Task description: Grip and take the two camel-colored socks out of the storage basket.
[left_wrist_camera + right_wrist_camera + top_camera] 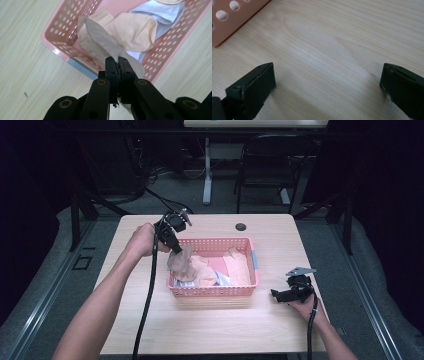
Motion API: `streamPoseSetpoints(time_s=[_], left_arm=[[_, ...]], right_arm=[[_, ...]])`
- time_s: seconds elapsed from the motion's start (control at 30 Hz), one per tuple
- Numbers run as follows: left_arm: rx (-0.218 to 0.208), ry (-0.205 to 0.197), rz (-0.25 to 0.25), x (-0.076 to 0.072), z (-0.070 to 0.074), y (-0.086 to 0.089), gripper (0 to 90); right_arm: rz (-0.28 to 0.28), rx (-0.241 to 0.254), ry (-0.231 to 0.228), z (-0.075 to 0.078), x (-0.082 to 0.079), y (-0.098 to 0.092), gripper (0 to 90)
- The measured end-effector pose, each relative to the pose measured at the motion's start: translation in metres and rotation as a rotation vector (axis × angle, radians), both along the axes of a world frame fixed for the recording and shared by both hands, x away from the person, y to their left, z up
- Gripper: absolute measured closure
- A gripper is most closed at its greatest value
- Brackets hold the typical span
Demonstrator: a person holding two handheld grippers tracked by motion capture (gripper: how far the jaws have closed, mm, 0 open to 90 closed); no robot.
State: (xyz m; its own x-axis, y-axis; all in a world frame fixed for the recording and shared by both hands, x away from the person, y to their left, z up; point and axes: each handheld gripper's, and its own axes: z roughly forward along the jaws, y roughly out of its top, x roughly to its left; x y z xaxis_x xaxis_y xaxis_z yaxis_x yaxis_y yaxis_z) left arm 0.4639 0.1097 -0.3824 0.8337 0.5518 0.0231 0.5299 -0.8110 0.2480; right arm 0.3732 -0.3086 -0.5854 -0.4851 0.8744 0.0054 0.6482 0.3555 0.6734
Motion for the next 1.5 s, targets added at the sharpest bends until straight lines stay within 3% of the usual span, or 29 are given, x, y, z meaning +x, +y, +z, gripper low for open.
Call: streamPoseSetpoints(time_s=[0.33,0.43,0.57,0.83,1.5], left_arm=[[0.020,-0.031,-0.017,-0.005,0.028,0.001,87.6],[0.030,-0.043,-0.015,-0.007,0.039,0.005,87.6],[0.046,-0.049,-0.002,-0.008,0.045,0.014,87.5],[0.039,-0.054,0.049,-0.009,0.050,0.039,87.5],[0.031,-0.063,0.216,-0.015,0.063,0.125,87.5]], right_arm=[[0.000,0.002,-0.001,0.000,0.000,0.000,0.0],[0.000,0.001,-0.001,0.000,0.000,0.000,0.0],[0.000,0.001,-0.001,0.000,0.000,0.000,0.0],[-0.001,0.001,-0.001,0.000,0.000,0.000,0.0],[-0.001,0.002,-0.001,0.000,0.000,0.000,0.0]])
